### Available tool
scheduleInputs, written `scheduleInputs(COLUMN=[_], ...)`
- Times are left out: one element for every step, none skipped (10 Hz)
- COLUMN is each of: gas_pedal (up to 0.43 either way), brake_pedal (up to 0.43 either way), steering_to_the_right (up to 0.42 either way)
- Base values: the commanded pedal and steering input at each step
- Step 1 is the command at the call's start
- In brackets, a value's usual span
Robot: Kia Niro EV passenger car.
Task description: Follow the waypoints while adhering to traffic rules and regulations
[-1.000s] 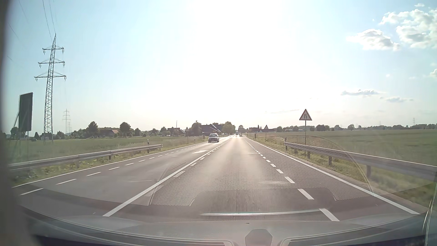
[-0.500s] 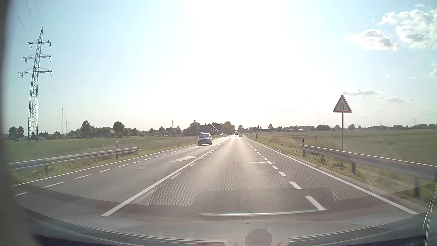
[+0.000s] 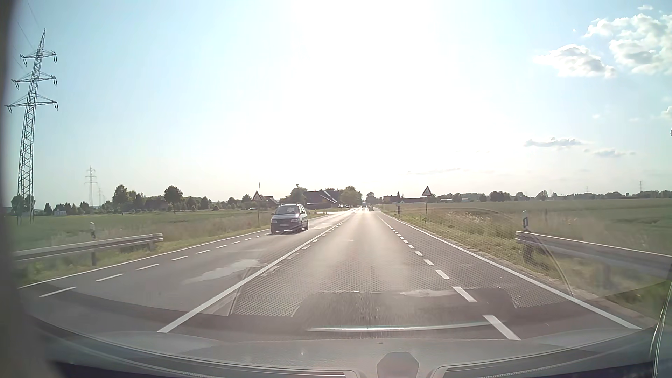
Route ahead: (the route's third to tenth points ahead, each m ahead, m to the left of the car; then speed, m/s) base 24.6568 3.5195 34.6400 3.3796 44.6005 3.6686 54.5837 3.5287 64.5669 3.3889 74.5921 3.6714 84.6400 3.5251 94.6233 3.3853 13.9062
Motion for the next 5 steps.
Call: scheduleInputs(gas_pedal=[0.197, 0.197, 0.197, 0.197, 0.197], brake_pedal=[0.006, 0.006, 0.006, 0.006, 0.0], steering_to_the_right=[0.001, 0.001, 0.001, 0.001, 0.002])
